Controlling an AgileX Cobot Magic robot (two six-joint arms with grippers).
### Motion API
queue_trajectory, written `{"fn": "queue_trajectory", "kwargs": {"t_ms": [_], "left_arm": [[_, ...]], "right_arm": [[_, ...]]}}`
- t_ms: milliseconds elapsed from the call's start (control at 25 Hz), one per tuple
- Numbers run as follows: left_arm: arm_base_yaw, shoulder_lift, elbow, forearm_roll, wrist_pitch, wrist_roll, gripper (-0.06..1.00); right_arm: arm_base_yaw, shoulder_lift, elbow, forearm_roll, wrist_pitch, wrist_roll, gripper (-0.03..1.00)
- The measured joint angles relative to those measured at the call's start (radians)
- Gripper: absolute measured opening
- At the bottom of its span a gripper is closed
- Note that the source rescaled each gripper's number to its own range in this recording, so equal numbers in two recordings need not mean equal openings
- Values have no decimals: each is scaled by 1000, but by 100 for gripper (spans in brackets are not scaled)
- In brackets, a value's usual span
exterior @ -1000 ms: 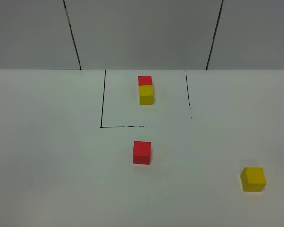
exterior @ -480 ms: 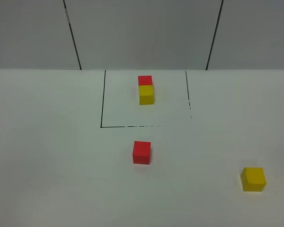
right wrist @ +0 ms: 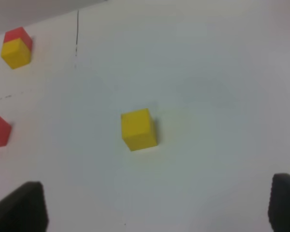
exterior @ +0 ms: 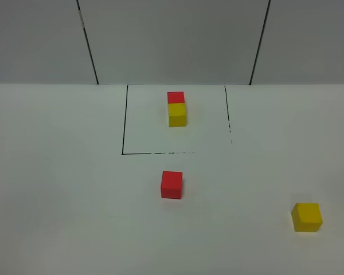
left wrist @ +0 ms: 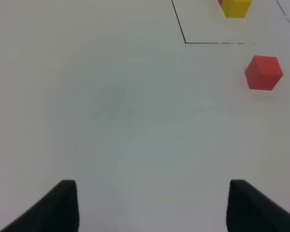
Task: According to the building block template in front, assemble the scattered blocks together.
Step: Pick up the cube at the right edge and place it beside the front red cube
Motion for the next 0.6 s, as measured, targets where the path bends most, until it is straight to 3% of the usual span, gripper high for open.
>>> {"fn": "queue_trajectory", "kwargs": {"t_ms": [600], "left_arm": [[0, 0, 0, 0, 0, 0, 38]], "right_arm": [[0, 0, 0, -1, 0, 0, 82]]}}
